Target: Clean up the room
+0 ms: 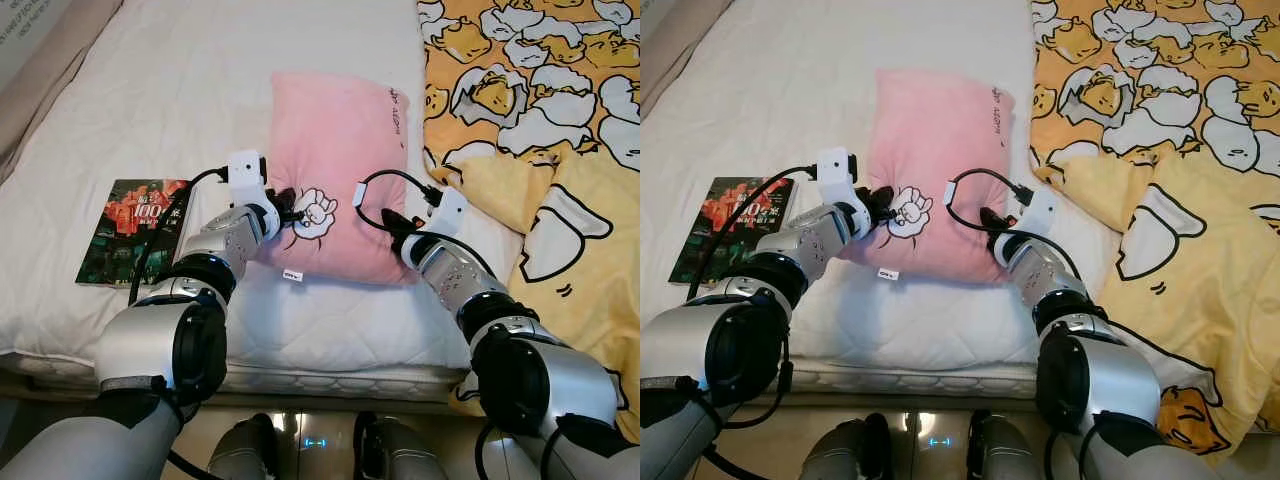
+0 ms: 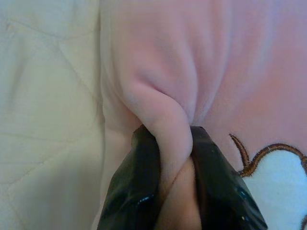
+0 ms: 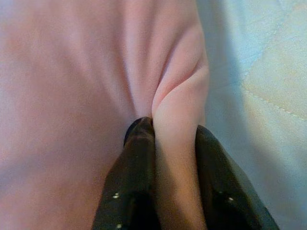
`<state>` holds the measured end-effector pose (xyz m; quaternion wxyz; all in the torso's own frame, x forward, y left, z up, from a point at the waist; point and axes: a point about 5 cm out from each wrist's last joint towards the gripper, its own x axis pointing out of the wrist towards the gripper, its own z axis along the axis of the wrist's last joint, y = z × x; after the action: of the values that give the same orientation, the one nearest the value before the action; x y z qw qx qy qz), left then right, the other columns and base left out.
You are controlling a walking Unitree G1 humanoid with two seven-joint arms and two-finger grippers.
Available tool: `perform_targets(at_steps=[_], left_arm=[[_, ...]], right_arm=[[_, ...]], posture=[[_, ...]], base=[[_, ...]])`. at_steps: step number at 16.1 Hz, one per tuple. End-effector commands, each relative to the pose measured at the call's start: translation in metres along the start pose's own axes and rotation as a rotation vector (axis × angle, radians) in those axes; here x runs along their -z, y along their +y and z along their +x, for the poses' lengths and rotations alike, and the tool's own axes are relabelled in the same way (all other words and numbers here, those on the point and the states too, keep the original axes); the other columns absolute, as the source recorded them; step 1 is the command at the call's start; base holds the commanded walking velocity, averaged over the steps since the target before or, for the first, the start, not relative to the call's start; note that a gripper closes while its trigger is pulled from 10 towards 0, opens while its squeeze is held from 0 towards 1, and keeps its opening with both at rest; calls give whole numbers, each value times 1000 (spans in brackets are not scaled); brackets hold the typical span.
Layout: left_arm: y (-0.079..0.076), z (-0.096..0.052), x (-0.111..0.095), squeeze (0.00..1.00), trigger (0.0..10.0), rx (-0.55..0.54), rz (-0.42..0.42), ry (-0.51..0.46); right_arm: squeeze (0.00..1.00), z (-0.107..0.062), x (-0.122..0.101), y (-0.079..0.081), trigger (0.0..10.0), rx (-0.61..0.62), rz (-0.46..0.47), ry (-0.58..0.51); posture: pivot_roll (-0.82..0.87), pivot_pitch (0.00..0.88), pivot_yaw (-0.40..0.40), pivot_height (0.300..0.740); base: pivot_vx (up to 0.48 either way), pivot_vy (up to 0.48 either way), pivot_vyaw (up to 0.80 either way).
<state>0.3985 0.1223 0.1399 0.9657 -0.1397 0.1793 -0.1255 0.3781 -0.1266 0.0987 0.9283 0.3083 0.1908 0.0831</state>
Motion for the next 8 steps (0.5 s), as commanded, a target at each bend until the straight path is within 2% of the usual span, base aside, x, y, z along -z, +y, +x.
perform_targets(at_steps=[1, 3, 5, 6, 7, 8], left_arm=[[1, 0, 12, 0, 0, 13, 62, 29], [1, -1, -1, 0, 0, 23, 113, -63], [-1, -2, -18, 0, 0, 42, 199, -142], [-1, -5, -33, 0, 0, 48, 304, -188], [0, -6, -38, 0, 0, 44, 350, -201], [2, -9, -52, 0, 0, 49, 401, -235]], right_arm=[[0, -1, 17, -2, 0, 13, -23, 55], [0, 0, 16, 0, 0, 24, -136, 41], [0, 1, 3, 6, 0, 17, -230, -27], [0, 4, -14, 16, 0, -4, -296, -93], [0, 4, -20, 21, 0, -12, -316, -118], [0, 5, -35, 31, 0, -35, -324, -172]], posture=[[-102, 172, -21, 736], [-92, 135, -27, 736], [-82, 101, -31, 736], [-76, 69, -31, 736], [-75, 64, -31, 736], [-71, 49, -31, 736]], base=[[0, 0, 0], [0, 0, 0], [0, 0, 0], [0, 0, 0], [0, 0, 0], [0, 0, 0]])
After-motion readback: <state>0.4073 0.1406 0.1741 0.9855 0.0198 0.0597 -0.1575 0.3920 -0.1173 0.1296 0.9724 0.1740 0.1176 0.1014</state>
